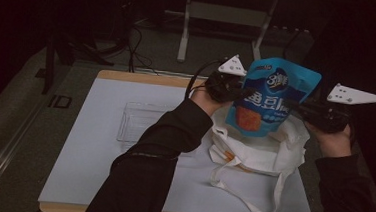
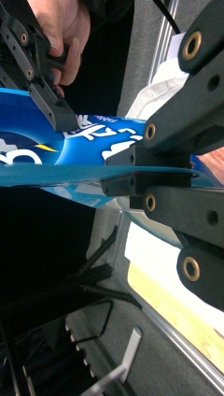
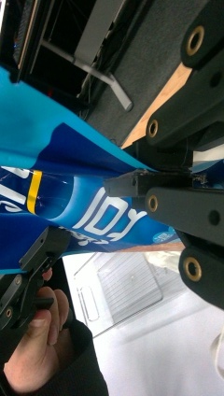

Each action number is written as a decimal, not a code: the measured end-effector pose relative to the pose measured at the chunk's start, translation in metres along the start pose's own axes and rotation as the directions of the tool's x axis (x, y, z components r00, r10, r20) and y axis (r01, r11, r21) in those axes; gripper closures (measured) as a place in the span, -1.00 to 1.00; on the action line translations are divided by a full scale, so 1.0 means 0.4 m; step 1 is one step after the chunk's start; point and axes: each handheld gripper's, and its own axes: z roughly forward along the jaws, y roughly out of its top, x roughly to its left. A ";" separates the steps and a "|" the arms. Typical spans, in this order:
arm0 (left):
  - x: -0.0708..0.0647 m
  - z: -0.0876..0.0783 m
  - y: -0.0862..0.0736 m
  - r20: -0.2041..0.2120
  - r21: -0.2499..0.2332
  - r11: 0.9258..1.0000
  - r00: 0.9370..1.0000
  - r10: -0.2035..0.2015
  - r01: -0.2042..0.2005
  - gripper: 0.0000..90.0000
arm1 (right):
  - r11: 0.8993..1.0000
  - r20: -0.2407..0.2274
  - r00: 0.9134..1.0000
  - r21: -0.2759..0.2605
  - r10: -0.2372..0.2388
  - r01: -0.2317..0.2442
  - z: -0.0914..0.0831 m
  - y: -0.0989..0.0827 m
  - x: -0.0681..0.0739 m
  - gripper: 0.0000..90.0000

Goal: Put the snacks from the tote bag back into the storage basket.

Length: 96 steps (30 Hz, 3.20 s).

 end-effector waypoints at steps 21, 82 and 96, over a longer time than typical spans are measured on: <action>0.038 -0.211 -0.056 -0.092 0.021 1.000 0.996 -0.019 0.021 1.00 | 0.999 -0.121 0.991 -0.013 -0.051 0.050 0.162 0.095 0.085 0.98; 0.113 -0.503 -0.455 -0.154 0.050 0.980 0.971 -0.184 0.194 1.00 | 0.996 -0.381 0.924 0.059 -0.037 0.064 0.593 0.015 0.312 0.98; 0.117 -0.492 -0.523 -0.125 0.059 0.976 0.971 -0.203 0.212 1.00 | 0.993 -0.397 0.918 0.104 -0.007 0.053 0.619 -0.039 0.330 0.98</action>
